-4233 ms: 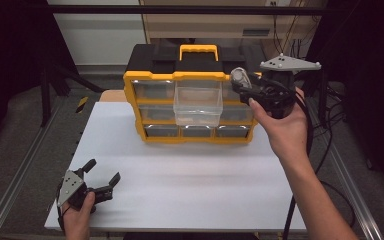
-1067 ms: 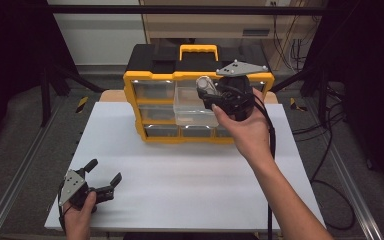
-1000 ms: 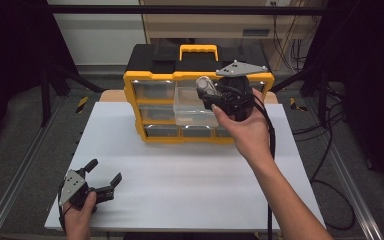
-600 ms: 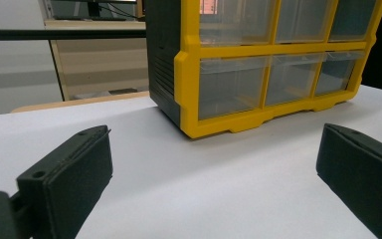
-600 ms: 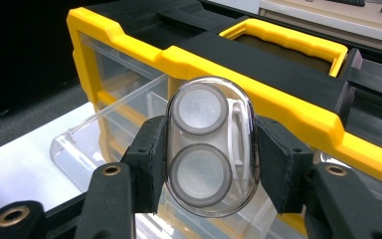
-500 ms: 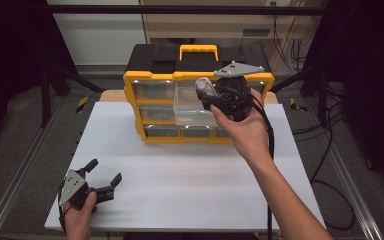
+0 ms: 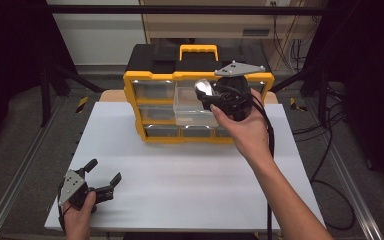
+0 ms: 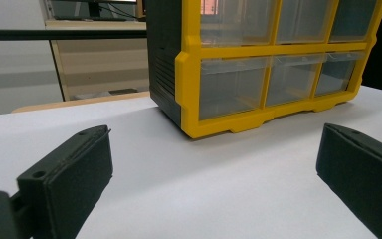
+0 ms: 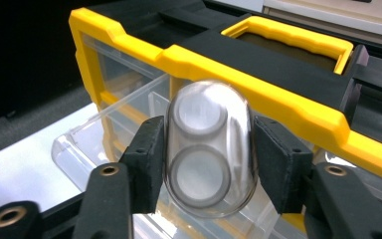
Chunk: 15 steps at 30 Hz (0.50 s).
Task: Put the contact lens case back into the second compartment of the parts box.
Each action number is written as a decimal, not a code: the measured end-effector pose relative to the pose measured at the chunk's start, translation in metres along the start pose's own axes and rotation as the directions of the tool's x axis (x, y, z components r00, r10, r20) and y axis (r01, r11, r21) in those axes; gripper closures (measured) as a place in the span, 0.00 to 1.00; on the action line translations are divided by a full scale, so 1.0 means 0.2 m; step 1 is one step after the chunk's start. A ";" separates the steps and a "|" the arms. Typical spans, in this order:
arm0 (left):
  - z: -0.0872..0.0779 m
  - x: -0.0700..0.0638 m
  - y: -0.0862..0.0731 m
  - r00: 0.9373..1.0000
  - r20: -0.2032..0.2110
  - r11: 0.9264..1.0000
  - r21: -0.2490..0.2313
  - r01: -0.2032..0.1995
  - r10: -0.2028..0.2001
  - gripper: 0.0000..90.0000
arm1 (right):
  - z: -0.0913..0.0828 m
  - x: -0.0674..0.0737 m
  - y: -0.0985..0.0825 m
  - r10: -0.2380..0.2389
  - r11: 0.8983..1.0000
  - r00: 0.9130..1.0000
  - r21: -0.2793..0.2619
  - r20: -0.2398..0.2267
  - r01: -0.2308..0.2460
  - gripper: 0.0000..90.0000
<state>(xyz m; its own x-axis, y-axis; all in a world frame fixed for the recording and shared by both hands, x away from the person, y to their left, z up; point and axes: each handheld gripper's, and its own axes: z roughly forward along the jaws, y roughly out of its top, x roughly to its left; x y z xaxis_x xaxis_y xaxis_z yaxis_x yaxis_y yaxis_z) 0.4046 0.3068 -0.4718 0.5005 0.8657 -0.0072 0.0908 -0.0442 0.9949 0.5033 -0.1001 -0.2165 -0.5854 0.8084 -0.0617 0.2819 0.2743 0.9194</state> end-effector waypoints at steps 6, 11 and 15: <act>0.00 0.00 0.00 1.000 -0.001 1.000 0.000 0.001 -0.001 0.01 | -0.02 0.00 0.01 0.008 1.000 1.000 -0.020 0.002 -0.008 0.49; 0.00 0.00 0.00 1.000 -0.001 1.000 0.001 0.001 -0.001 0.01 | -0.03 0.00 0.01 0.007 0.999 1.000 -0.038 0.014 -0.006 0.43; 0.00 0.00 0.00 1.000 -0.002 1.000 -0.001 0.002 -0.002 0.01 | -0.03 -0.01 0.01 0.013 0.998 0.999 -0.060 0.032 -0.011 0.32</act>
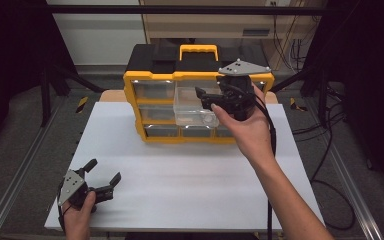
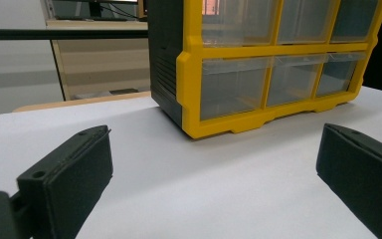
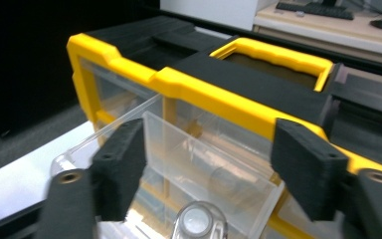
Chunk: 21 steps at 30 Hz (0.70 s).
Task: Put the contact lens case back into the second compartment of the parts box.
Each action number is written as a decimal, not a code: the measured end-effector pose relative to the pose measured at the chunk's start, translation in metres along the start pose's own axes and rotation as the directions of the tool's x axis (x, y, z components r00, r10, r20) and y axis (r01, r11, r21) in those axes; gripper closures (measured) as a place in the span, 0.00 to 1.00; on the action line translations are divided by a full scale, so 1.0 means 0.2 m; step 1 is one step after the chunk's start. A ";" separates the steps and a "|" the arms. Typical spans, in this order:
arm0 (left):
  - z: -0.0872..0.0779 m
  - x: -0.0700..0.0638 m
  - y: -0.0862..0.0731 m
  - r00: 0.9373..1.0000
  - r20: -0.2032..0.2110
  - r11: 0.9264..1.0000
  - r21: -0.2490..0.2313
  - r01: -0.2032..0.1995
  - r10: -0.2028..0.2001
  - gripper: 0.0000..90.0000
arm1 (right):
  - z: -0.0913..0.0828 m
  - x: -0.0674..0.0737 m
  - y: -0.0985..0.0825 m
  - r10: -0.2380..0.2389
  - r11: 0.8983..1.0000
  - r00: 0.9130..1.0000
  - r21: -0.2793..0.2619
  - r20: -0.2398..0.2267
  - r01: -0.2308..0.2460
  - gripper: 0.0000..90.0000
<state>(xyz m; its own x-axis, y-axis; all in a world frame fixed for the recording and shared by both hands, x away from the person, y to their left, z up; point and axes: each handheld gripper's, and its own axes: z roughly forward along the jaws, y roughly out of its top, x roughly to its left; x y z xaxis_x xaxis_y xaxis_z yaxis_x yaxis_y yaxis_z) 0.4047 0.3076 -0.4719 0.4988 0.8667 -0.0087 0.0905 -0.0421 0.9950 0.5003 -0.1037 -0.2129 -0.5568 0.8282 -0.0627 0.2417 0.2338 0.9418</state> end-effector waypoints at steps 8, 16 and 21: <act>0.00 0.00 0.00 1.000 0.002 1.000 0.001 -0.002 0.002 0.01 | -0.02 -0.01 -0.02 -0.009 0.995 0.998 -0.097 0.063 0.015 0.14; 0.01 0.00 0.00 1.000 0.001 1.000 0.005 -0.002 0.002 0.01 | -0.06 -0.06 -0.05 -0.014 0.987 0.994 -0.158 0.110 0.031 0.09; 0.01 0.02 0.00 1.000 -0.019 1.000 0.002 0.007 -0.007 0.01 | -0.10 -0.12 -0.08 -0.027 0.982 0.995 -0.183 0.101 0.045 0.07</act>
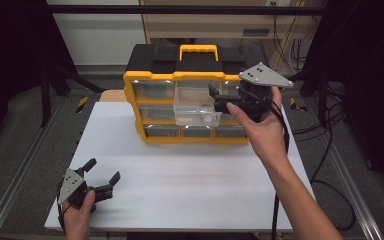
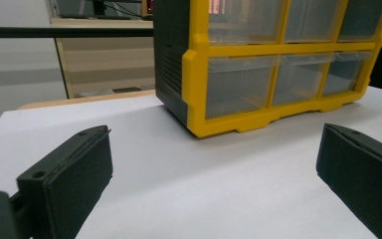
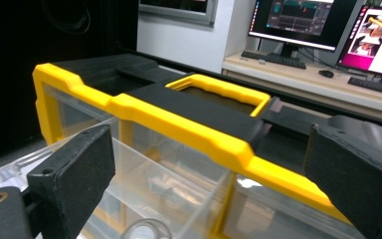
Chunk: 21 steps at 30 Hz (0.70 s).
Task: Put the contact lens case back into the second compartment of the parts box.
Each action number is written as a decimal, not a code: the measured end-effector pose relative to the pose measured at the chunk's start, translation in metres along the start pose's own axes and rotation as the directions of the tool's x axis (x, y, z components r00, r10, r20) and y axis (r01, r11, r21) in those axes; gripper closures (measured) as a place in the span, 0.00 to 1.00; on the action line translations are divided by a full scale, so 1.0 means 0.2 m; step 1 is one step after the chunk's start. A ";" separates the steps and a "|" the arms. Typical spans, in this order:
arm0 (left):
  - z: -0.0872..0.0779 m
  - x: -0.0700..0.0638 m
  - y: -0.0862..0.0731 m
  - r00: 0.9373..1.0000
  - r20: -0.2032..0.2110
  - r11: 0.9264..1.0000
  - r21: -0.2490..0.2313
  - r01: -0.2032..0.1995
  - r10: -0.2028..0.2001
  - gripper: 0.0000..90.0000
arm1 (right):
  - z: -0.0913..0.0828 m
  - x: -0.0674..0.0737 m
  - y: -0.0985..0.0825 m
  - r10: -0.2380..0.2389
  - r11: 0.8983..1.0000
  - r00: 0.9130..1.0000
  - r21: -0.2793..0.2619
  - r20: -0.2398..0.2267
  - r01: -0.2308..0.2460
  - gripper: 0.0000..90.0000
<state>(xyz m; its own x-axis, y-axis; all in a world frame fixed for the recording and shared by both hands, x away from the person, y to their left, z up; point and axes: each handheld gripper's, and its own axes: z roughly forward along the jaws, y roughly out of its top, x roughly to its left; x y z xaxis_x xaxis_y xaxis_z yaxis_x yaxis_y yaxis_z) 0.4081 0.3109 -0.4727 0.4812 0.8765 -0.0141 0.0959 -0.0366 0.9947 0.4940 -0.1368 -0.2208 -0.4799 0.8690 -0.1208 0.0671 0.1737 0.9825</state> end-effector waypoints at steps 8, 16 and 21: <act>-0.01 -0.01 0.00 1.000 0.002 1.000 0.003 -0.011 0.011 0.01 | -0.11 -0.06 -0.05 -0.007 0.999 1.000 -0.052 -0.004 0.007 0.06; -0.01 0.00 -0.01 1.000 0.006 1.000 -0.001 0.008 -0.008 0.01 | -0.20 -0.11 -0.15 -0.015 0.997 1.000 -0.079 0.006 0.016 0.05; -0.03 0.00 0.00 1.000 -0.001 1.000 -0.011 0.016 -0.016 0.01 | -0.21 -0.12 -0.22 -0.028 0.997 1.000 -0.076 0.003 0.029 0.04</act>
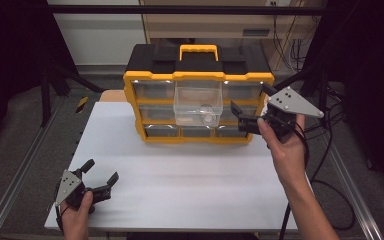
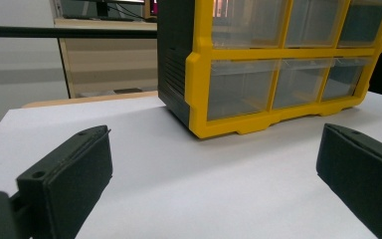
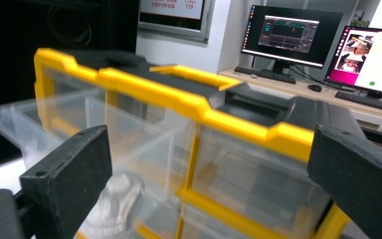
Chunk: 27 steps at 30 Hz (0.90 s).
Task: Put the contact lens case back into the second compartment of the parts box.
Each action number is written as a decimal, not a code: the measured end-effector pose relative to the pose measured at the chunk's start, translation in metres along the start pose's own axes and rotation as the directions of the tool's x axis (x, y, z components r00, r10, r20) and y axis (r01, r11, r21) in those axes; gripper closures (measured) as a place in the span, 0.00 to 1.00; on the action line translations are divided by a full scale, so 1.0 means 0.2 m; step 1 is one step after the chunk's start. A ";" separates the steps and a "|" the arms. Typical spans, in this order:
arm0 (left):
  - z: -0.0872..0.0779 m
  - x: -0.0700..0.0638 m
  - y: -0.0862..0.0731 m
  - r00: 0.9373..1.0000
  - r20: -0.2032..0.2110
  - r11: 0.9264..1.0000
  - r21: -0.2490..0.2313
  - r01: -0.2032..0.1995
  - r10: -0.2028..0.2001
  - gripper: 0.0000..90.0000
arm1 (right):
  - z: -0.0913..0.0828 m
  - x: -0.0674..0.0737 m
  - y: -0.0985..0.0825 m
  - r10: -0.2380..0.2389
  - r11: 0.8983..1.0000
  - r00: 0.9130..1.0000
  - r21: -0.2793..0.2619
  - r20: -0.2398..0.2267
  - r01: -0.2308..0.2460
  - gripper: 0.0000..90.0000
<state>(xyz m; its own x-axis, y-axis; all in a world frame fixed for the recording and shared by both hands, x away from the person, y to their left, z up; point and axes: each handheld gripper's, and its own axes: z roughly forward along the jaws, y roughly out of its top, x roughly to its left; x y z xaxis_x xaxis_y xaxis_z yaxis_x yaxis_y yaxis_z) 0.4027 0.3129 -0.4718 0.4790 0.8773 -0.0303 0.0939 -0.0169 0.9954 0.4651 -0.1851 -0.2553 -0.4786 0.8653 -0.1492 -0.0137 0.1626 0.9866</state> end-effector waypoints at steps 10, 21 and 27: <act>-0.01 -0.02 0.00 1.000 0.007 1.000 0.005 -0.012 0.012 0.01 | -0.10 -0.01 -0.24 0.071 0.997 0.995 0.025 -0.063 -0.070 0.04; 0.01 -0.02 0.00 1.000 0.010 1.000 0.016 -0.027 0.027 0.01 | -0.20 -0.06 -0.52 0.121 0.988 0.992 0.097 -0.033 -0.117 0.04; 0.01 -0.01 0.00 1.000 0.005 1.000 0.018 -0.021 0.021 0.01 | -0.24 -0.09 -0.65 0.160 0.983 0.987 0.097 -0.018 -0.158 0.04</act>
<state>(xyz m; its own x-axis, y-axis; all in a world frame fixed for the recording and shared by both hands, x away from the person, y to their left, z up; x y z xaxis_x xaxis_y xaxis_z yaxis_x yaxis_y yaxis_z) 0.4027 0.3095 -0.4719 0.4853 0.8743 -0.0097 0.0996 -0.0442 0.9940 0.4334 -0.2450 -0.3767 -0.4899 0.8717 0.0120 0.1473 0.0692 0.9867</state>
